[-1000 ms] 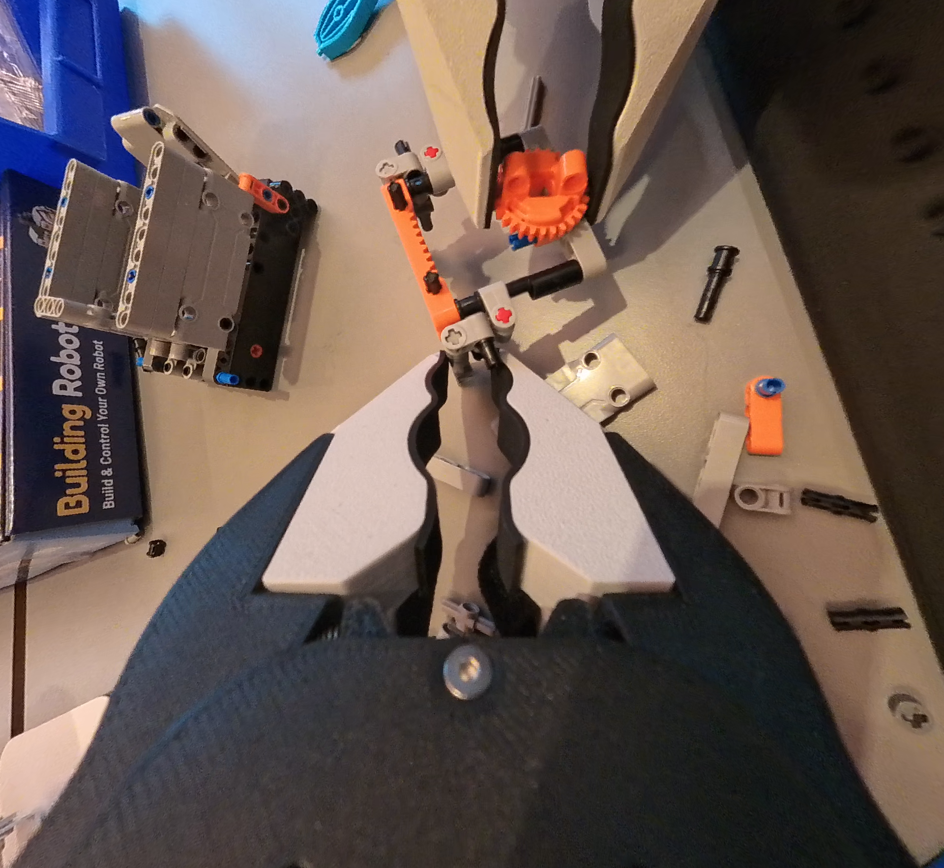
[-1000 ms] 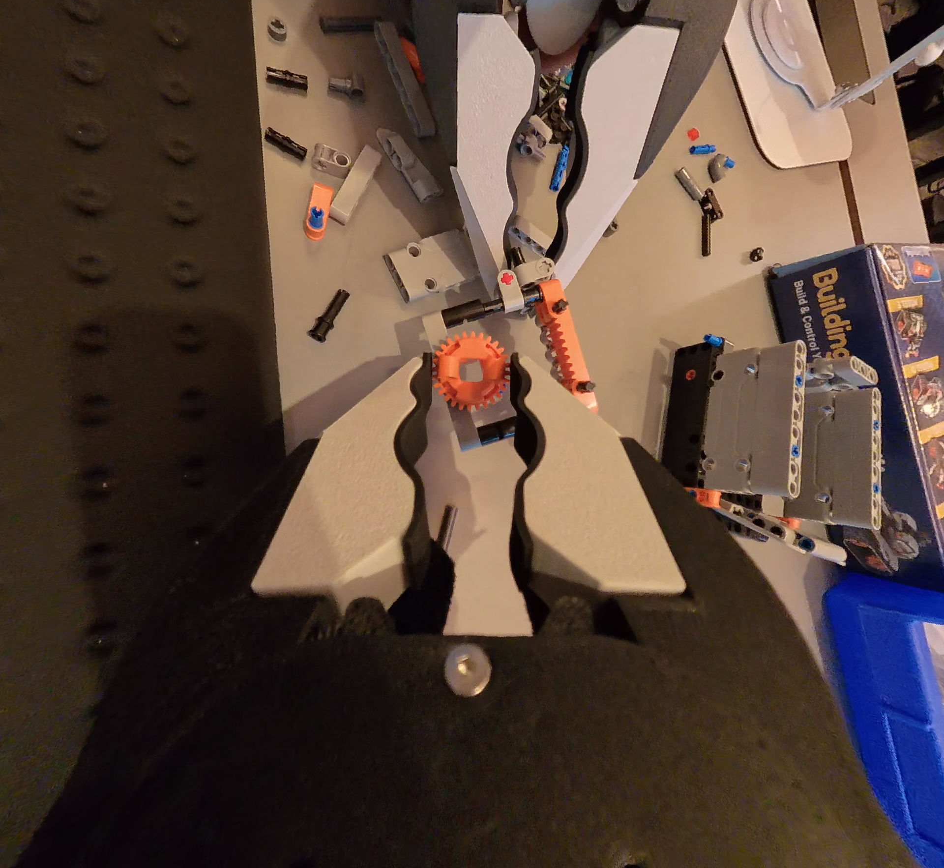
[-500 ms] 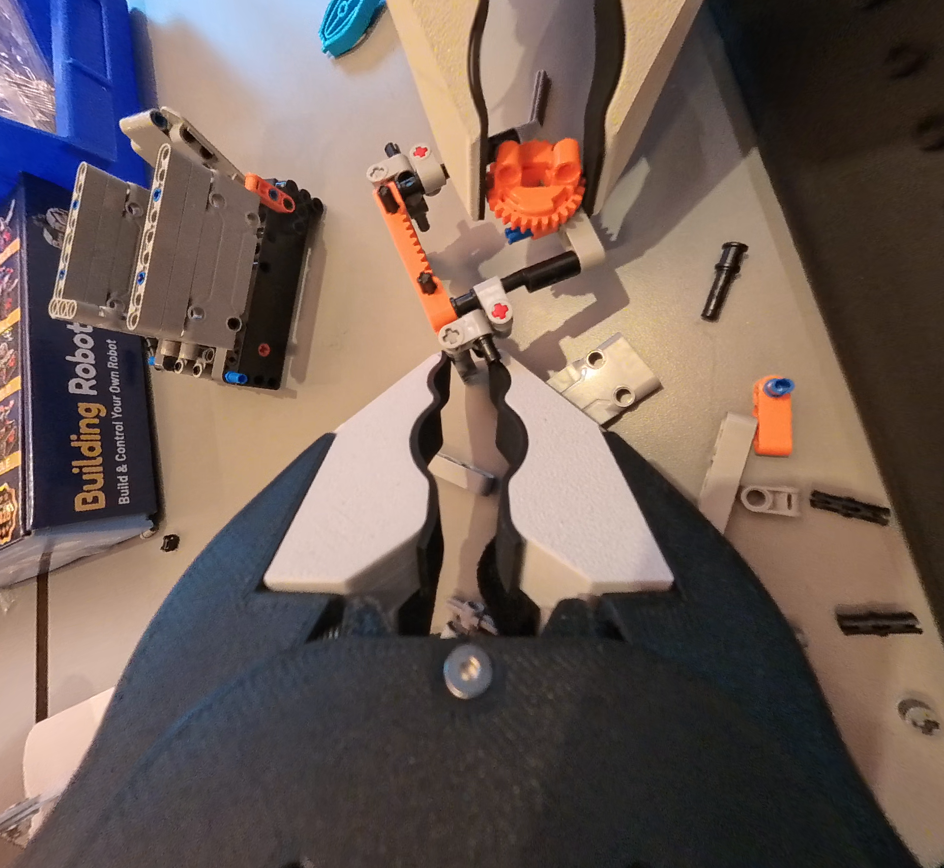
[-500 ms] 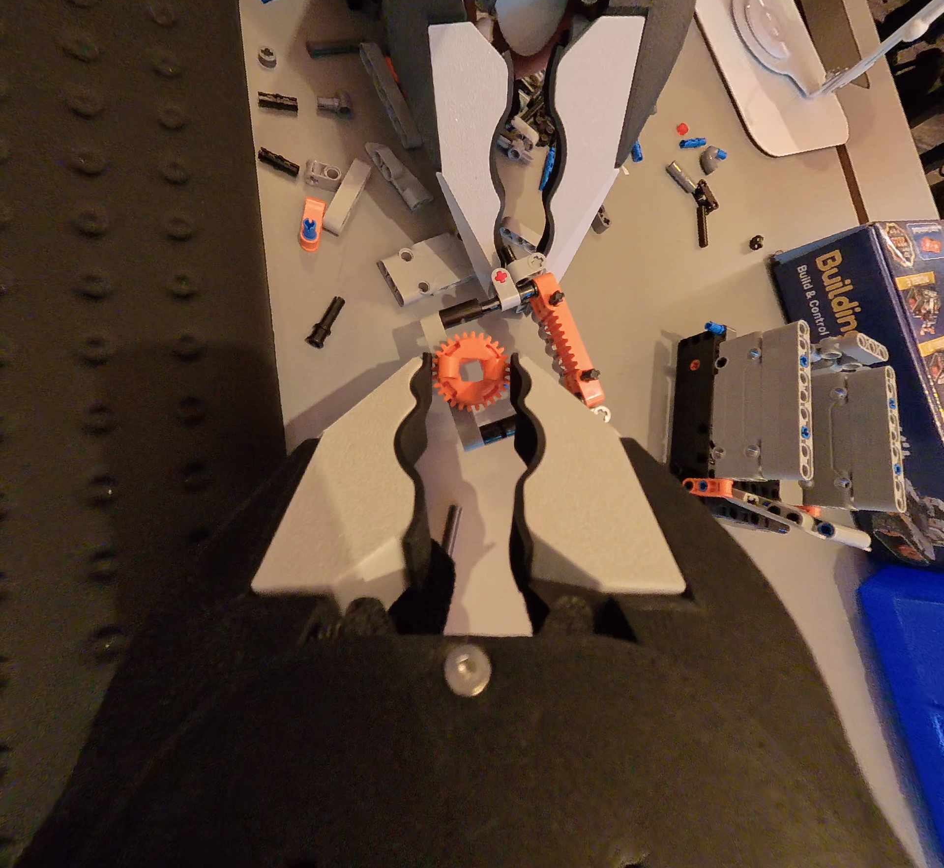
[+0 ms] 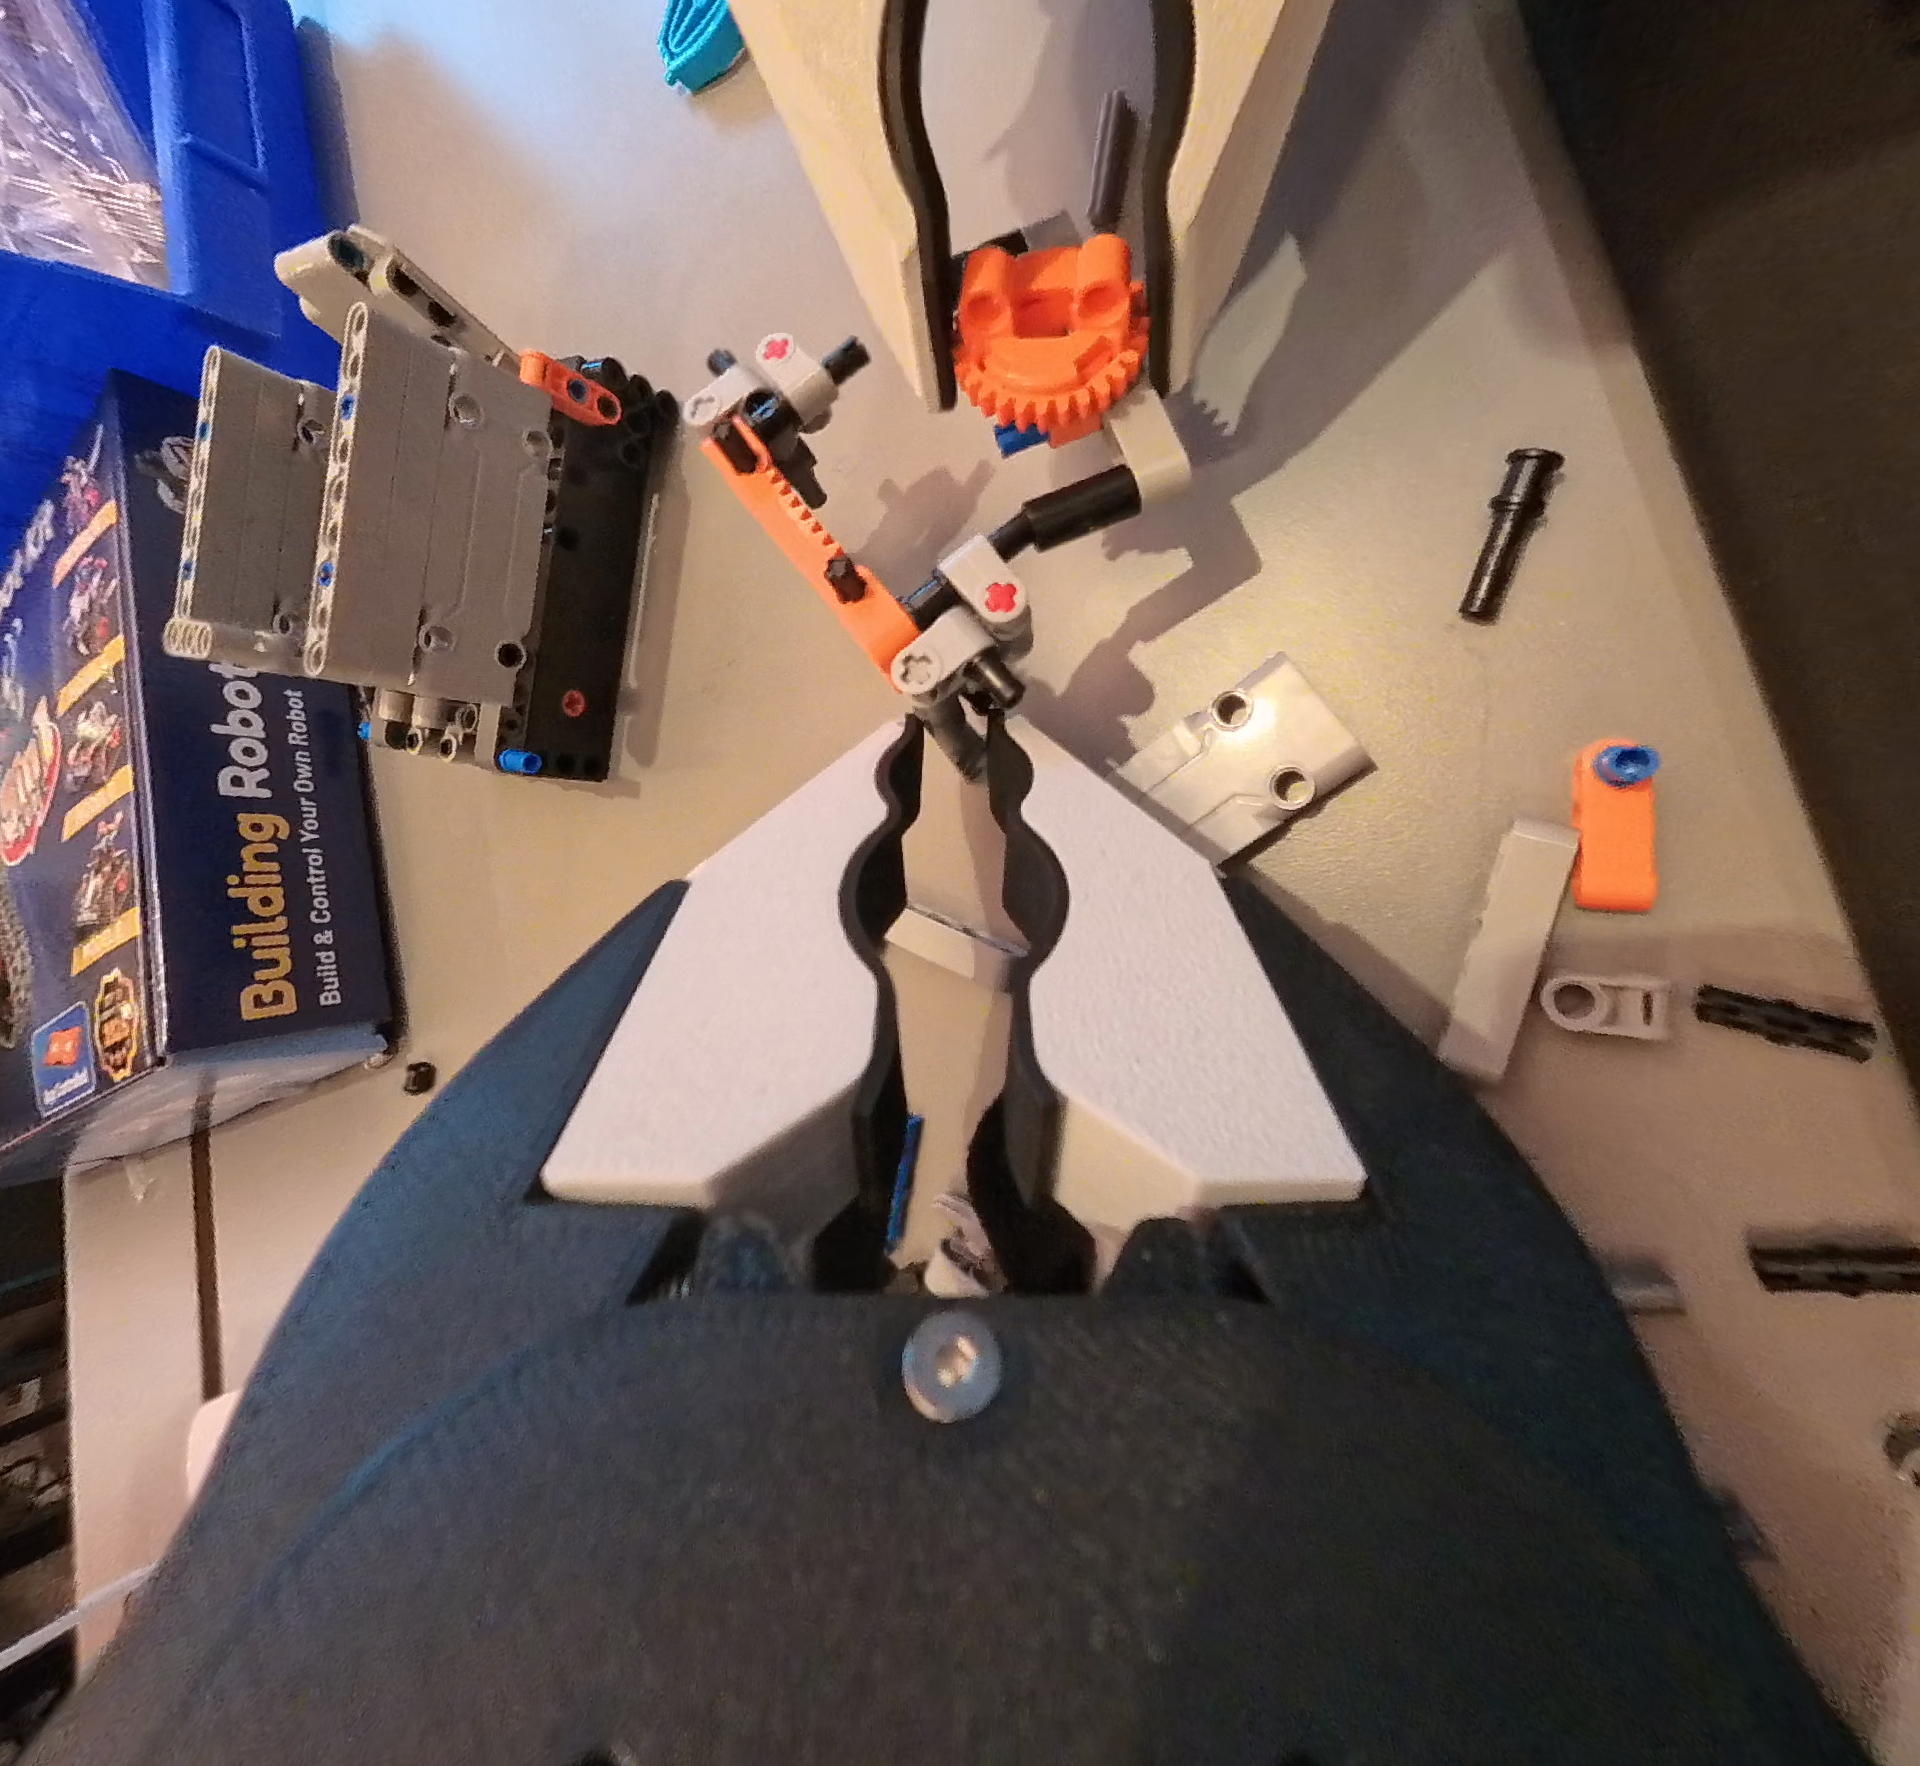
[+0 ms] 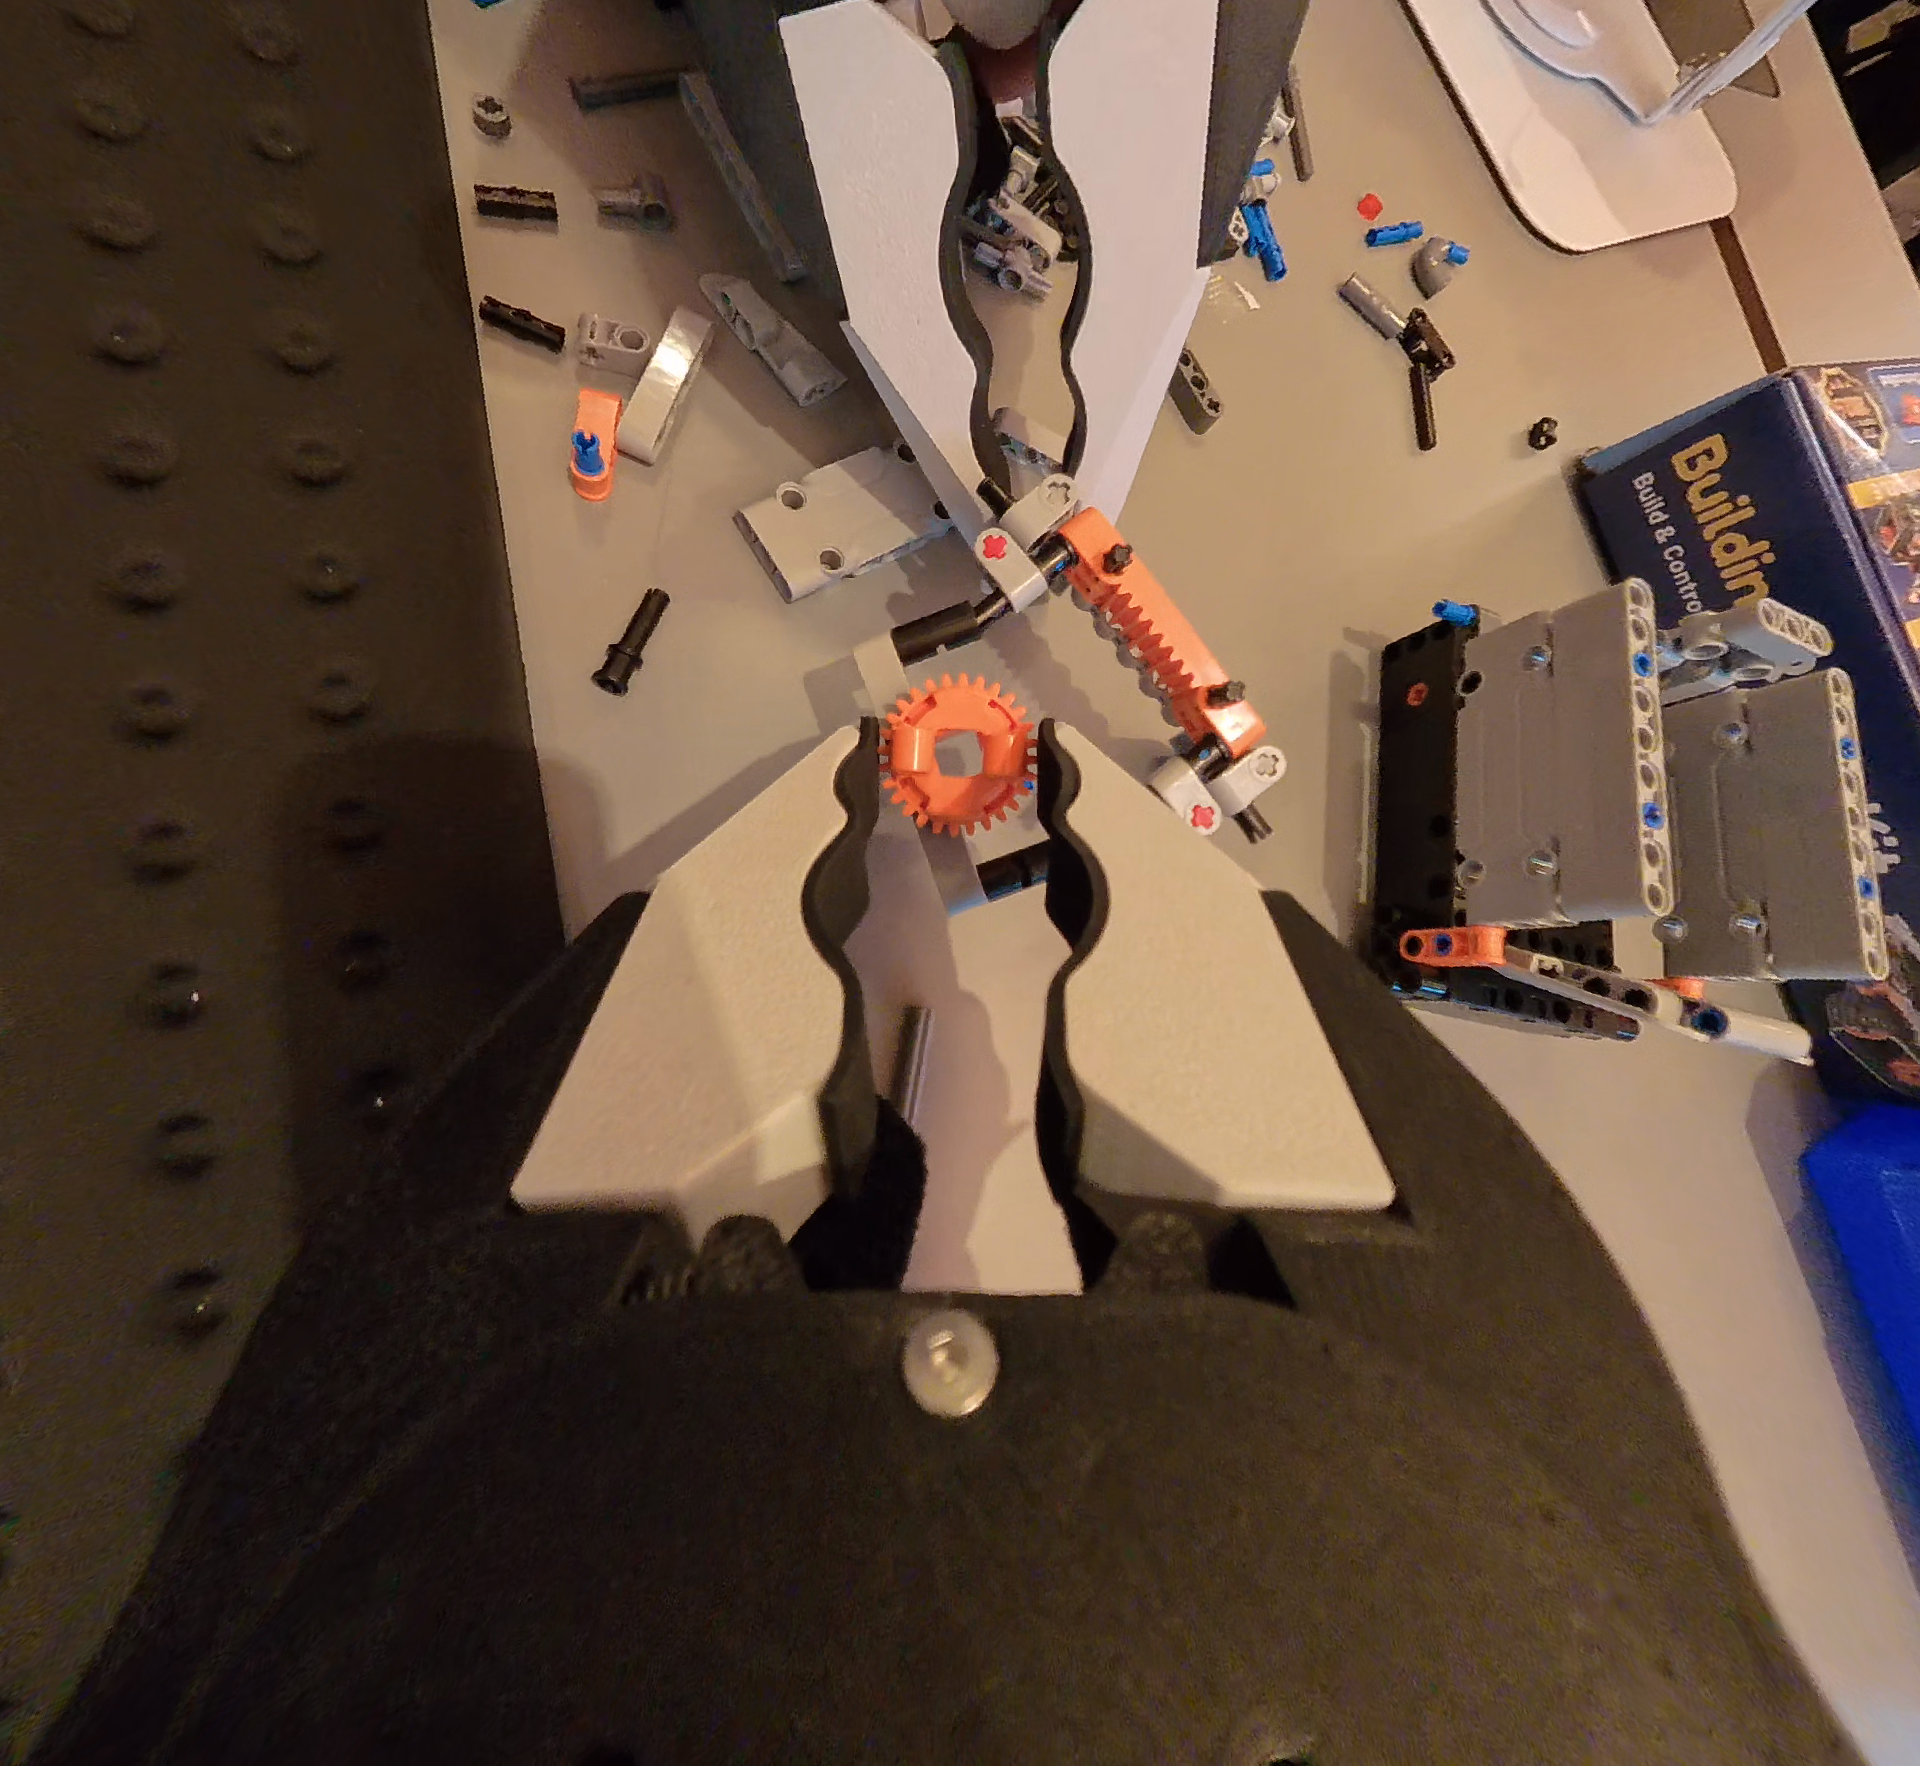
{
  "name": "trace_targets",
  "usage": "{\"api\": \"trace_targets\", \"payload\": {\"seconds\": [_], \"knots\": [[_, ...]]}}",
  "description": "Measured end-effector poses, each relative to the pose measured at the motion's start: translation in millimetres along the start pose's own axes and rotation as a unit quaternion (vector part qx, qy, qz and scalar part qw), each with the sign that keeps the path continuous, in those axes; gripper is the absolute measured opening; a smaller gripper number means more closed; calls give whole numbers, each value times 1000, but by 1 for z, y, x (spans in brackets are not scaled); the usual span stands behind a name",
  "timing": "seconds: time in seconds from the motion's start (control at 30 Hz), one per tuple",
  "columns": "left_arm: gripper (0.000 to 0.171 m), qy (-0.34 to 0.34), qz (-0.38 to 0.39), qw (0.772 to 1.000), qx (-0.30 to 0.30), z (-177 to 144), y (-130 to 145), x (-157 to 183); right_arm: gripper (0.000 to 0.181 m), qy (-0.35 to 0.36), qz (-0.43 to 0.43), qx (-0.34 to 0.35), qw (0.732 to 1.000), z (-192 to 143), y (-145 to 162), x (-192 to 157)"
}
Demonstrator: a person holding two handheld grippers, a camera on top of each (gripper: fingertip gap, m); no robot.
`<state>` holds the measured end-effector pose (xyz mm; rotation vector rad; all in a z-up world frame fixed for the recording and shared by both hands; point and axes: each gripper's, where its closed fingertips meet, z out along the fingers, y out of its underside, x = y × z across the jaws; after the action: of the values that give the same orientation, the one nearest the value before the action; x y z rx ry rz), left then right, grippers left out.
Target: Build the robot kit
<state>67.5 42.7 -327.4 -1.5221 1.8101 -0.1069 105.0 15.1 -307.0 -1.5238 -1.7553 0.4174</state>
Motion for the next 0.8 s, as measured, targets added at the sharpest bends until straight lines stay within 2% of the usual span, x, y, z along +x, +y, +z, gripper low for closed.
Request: {"api": "trace_targets", "payload": {"seconds": [0.43,0.53,0.8], "knots": [[11,-7,26,999,-22,0,3,0,28,-10,-4,-9,1000,6,4,-1],[20,2,25,999,-23,1,2,3,28,-10,-5,-12,1000,7,5,-1],[26,-3,33,999,-32,0,2,4,28,-7,-7,-21,1000,11,9,-1]]}}
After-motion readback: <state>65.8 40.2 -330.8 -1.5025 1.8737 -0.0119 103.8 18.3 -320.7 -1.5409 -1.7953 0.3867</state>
